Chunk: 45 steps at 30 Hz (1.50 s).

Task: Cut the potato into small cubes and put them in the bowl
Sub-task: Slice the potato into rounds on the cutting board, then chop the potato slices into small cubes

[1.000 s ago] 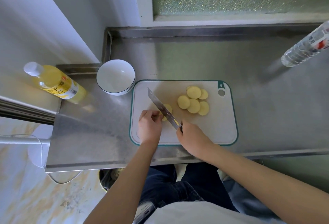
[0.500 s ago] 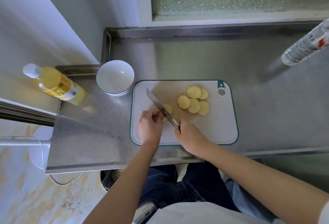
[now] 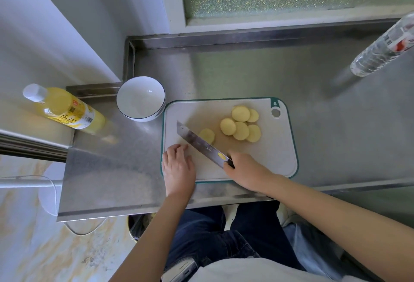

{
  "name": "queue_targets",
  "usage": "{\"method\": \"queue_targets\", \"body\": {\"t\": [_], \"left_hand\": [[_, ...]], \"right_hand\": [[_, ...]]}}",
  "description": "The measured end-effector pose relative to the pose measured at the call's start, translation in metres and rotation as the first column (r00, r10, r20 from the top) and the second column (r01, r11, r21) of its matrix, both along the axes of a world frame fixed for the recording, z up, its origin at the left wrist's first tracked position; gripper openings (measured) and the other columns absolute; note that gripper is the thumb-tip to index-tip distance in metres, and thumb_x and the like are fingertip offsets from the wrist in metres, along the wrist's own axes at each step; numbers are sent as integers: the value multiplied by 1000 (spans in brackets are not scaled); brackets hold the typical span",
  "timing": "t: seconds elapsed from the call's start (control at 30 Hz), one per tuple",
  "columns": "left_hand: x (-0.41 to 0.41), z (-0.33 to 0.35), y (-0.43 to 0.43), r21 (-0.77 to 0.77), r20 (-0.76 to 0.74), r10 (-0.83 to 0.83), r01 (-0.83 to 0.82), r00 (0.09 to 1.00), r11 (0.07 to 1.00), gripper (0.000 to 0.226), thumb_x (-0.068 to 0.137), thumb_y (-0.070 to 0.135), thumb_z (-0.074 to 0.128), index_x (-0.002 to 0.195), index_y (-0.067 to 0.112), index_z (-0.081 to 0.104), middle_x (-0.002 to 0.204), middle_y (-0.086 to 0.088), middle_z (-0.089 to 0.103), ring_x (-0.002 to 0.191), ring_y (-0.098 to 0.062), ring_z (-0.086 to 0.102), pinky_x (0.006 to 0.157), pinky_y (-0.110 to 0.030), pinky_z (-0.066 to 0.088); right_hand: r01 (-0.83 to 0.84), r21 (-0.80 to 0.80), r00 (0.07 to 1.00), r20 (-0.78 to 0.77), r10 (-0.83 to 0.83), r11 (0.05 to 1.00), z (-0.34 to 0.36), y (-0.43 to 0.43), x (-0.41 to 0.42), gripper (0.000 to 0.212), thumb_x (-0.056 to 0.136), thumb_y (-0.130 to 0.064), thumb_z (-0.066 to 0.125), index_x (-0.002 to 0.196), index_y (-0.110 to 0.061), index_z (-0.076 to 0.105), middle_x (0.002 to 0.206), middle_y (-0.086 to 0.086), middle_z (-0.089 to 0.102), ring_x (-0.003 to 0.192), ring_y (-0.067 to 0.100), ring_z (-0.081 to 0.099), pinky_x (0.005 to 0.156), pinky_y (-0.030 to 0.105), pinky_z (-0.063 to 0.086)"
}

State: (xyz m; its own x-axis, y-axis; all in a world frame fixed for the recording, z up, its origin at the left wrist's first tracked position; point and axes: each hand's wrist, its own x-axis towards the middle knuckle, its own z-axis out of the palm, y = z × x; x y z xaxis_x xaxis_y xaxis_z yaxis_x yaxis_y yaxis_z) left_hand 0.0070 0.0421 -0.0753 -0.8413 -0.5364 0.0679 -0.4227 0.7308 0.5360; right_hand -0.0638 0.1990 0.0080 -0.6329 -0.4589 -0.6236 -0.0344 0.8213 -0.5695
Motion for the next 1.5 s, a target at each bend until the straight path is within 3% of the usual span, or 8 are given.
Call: {"method": "queue_targets", "body": {"t": [0.23,0.4,0.6,0.83,1.0,1.13,1.37,1.5], "left_hand": [[1,5,-3,5,34,-31,31,999,1000,27,80,5,56,106,7,63,106,-12,58,99,-19,37,90,-40,44],[-1,9,-3,12,88,-39,38,995,999,28,81,3,60,108,7,62,109,-12,56,103,-28,45,92,-41,42],[-15,15,-2,45,136,-73,68,988,997,31,79,0,58,108,7,62,109,-15,55,102,-34,48,91,-43,41],[-69,35,18,124,78,-330,320,941,939,38,83,14,62,121,12,55,125,-7,50,115,-28,43,97,-33,33],[-107,43,33,177,236,-482,450,844,875,59,88,31,60,140,19,35,144,0,39,133,-22,28,108,-35,23],[-117,42,41,159,336,-547,526,767,835,54,85,30,63,134,18,42,133,-5,45,124,-25,36,107,-38,26],[-118,43,41,218,318,-529,482,787,849,50,78,17,71,125,15,52,116,-8,52,109,-27,49,98,-36,39],[-118,45,37,266,215,-495,437,842,859,34,78,9,69,111,11,58,108,-7,54,96,-24,55,86,-35,47]], "right_hand": [[46,-1,997,-60,-46,999,-6,-3,-25,20,94,-21,41,77,-11,43,63,2,44,61,21,42,50,27,26],[80,-34,990,-110,-84,996,-7,-3,-32,33,96,-21,41,65,-28,31,60,-3,43,53,13,40,47,24,27],[299,-168,929,-172,-327,939,-2,14,-41,17,95,-20,44,78,-15,46,61,-3,44,56,13,42,48,17,34],[454,-161,850,-215,-480,876,-5,44,-58,19,93,-18,46,78,-8,42,57,2,40,52,18,38,50,32,26],[531,-161,816,-170,-553,832,-12,57,-63,20,92,-19,45,76,-8,42,59,4,40,52,23,37,54,32,35],[545,-156,816,-127,-563,824,-14,63,-64,25,92,-18,45,70,-14,36,59,3,40,50,21,36,53,31,34],[543,-151,825,-87,-559,826,-17,69,-63,24,93,-19,45,71,-13,37,59,4,40,51,20,35,53,33,35],[544,-156,825,-76,-559,824,-18,70,-62,28,93,-19,44,68,-15,34,59,4,39,51,20,34,53,32,33]]}}
